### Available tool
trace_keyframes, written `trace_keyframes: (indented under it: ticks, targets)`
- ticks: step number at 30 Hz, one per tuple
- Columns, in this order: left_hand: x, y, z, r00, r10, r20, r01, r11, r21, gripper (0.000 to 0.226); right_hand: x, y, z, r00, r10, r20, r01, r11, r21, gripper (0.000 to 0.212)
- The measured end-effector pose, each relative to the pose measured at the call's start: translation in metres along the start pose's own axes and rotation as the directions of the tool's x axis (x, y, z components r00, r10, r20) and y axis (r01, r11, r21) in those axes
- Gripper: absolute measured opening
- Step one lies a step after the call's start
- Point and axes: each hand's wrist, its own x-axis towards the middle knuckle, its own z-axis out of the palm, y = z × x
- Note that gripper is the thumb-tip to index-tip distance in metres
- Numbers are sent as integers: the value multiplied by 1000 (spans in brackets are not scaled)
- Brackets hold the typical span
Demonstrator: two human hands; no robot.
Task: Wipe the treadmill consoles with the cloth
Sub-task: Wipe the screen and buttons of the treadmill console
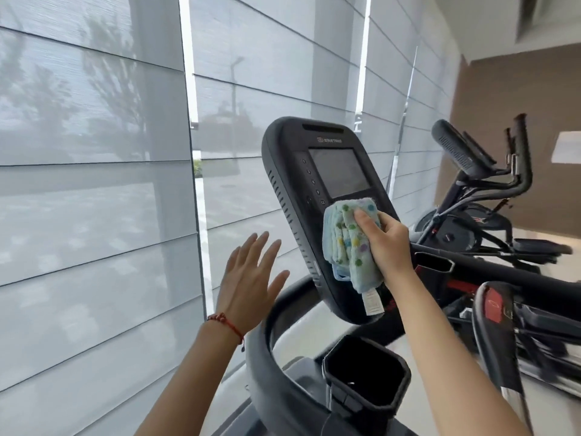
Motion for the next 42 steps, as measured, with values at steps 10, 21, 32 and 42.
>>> trace_keyframes:
  ticks: [10,21,32,42]
  targets:
    - [87,-17,37,992,26,-127,-28,999,-16,56,95,8,-2,998,-40,-44,40,999,-3,20]
    - [150,-24,59,989,-2,-150,3,1000,8,61,178,32,23,1000,2,25,0,997,-81,17]
    - [172,-35,77,978,35,-207,-14,995,103,62,186,67,70,991,-114,-67,85,939,-333,45]
    - [175,-37,82,957,79,-281,-37,988,150,60,251,70,72,954,-296,-51,258,894,-367,39]
